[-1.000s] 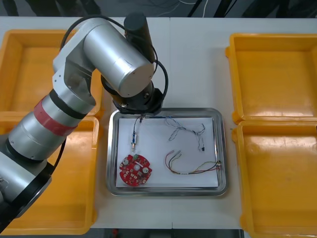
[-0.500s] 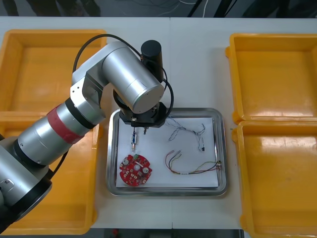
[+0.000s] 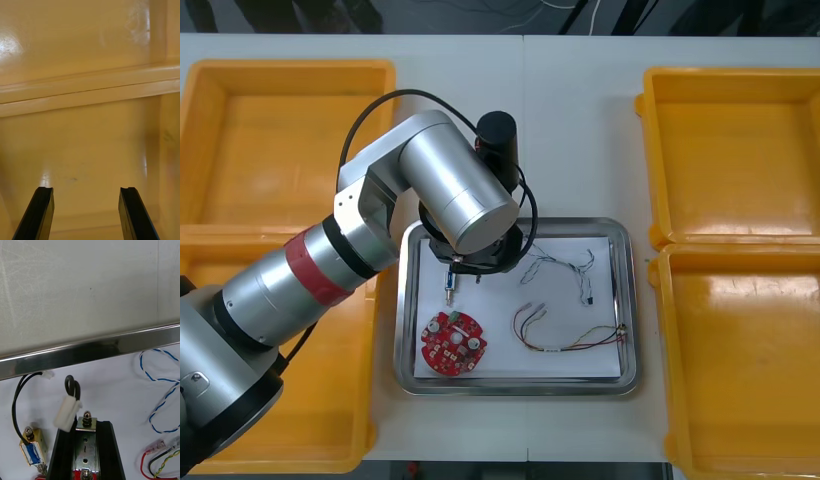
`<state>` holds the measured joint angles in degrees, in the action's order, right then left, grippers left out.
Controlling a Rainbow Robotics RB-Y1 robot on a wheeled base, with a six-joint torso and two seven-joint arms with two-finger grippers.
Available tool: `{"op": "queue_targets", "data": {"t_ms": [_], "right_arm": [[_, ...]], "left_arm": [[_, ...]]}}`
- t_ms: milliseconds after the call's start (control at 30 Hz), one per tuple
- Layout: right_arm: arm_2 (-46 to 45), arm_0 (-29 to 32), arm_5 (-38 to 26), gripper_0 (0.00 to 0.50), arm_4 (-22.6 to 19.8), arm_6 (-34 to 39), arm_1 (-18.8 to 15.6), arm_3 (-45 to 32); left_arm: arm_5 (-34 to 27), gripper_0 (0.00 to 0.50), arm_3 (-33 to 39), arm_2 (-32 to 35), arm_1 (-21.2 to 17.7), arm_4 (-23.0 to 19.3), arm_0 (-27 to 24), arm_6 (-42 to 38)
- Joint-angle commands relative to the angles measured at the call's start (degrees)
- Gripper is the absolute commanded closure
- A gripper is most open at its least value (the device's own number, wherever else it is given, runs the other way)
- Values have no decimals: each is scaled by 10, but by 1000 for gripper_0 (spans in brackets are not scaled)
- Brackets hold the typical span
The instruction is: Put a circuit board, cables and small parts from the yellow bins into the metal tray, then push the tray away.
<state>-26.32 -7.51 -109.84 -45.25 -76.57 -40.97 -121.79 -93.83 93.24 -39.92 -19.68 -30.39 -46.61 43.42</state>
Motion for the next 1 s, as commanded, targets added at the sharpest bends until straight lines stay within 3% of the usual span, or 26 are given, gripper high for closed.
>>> {"op": "queue_targets", "data": {"t_ms": [33,233,300,367,467,1000], "right_arm": [[-14,4,-2,0,-11,14,-8,-5],[-7,4,-2,0,-14,12,-8,-16],[-6,4,-2,0,-16,12,-8,-16],[-4,4,-2,0,-18,6,-8,-18],[2,4,-2,0,-19,3,-8,-28],[10,4,-2,0,-22,2,-8,-49]], "left_arm": [[8,500,9,-10,4,11,13,-35],[15,499,11,-12,4,21,24,-35],[15,441,11,-11,4,21,23,-36],[15,210,14,-12,3,23,24,-37],[12,15,25,-11,3,29,24,-38],[-49,0,100,4,-14,14,23,-54]]}}
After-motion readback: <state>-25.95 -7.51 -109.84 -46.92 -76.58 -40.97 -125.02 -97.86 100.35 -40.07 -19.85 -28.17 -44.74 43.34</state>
